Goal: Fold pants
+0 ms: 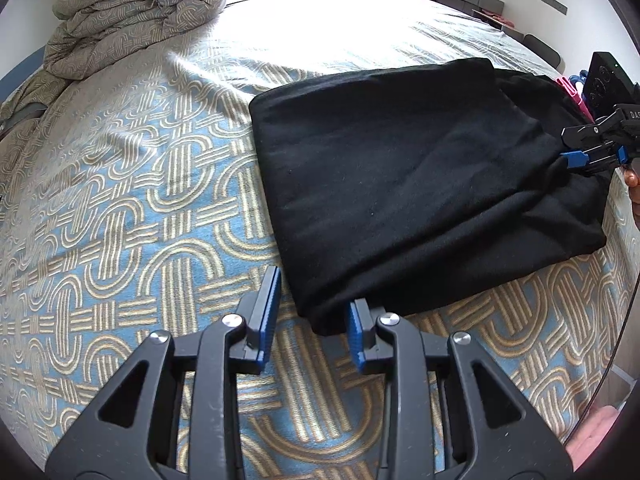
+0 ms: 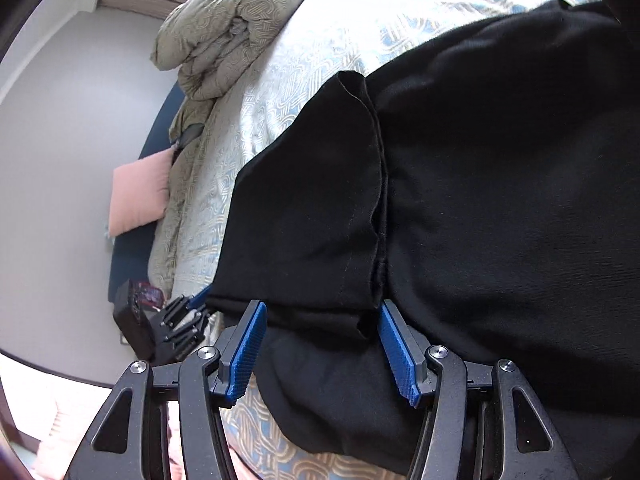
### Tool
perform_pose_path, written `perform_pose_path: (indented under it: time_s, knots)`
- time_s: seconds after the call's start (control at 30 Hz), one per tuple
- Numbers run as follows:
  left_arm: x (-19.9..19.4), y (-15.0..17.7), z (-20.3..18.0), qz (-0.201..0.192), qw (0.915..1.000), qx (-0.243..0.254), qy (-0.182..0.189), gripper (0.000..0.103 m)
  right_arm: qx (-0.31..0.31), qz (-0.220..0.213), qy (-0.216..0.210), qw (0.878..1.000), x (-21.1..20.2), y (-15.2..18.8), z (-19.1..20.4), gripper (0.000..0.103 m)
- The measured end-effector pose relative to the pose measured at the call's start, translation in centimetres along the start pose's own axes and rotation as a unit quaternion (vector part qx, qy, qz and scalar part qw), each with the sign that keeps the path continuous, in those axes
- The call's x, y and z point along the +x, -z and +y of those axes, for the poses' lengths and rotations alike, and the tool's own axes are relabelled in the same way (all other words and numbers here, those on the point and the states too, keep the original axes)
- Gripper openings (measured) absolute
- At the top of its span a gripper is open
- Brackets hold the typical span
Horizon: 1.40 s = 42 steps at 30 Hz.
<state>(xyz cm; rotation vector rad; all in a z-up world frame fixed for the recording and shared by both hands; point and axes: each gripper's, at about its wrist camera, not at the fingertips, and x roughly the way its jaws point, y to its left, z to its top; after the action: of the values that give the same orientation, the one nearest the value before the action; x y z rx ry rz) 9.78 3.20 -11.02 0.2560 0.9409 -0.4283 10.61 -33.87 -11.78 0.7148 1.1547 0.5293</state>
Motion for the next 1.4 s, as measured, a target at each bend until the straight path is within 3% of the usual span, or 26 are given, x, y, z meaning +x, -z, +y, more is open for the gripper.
perform_pose_path:
  time_s: [0.03,0.1,0.13,0.23,0.37,0.5,0.63,0.9,1.0,1.23,1.4]
  knots:
    - [0.0,0.0,0.0,0.0,1.0,0.0,0.0,0.032,0.004,-0.001,0.0,1.0,0.5,0.1,-0.1,0.057]
    - [-0.2,0.1,-0.1,-0.004,1.0,0.003,-0.001,0.032,0.009,-0.015,0.038,0.999,0.9,-0.1,0.1,0.011]
    - [-0.3,0.2,-0.1,-0.01,0.9999,0.005,-0.003,0.032,0.028,-0.018,0.073,0.997,0.9,-0.2,0.1,0.006]
    - [-0.5,0.7,0.0,-0.016,0.9998,0.008,-0.006,0.032,0.09,-0.039,0.067,0.993,0.1,0.0,-0.4,0.005]
    - [-0.6,1.2,0.8,-0.012,0.9999,-0.002,0.004,0.034,0.078,-0.04,0.077,0.993,-1.0,1.3,1.3,0.006]
    - [-0.6,1.4,2.1,-0.005,0.9987,-0.041,0.029,0.036,0.072,-0.022,0.114,0.991,-1.5,1.8,0.0,0.011]
    - [-0.9,1.7,2.7,-0.003,0.9981,-0.054,0.028,0.044,0.1,-0.04,0.085,0.991,-3.1,1.9,-1.2,0.013]
    - [-2.0,2.7,3.8,0.002,0.9958,-0.081,0.043,0.046,0.09,-0.094,0.153,0.98,-8.3,4.2,-2.3,0.02]
    - [-3.1,2.9,3.9,0.012,0.9953,-0.095,0.017,0.045,0.102,-0.118,0.165,0.974,-9.8,5.5,-3.2,0.02]
    - [-8.7,-1.0,0.6,-0.087,0.9928,-0.051,0.064,0.049,0.147,-0.166,0.178,0.959,-13.2,8.4,-5.3,0.02]
    - [-4.8,-4.2,-1.4,-0.069,0.991,-0.051,0.103,0.048,0.183,-0.182,0.167,0.952,-13.8,9.4,-5.9,0.021]
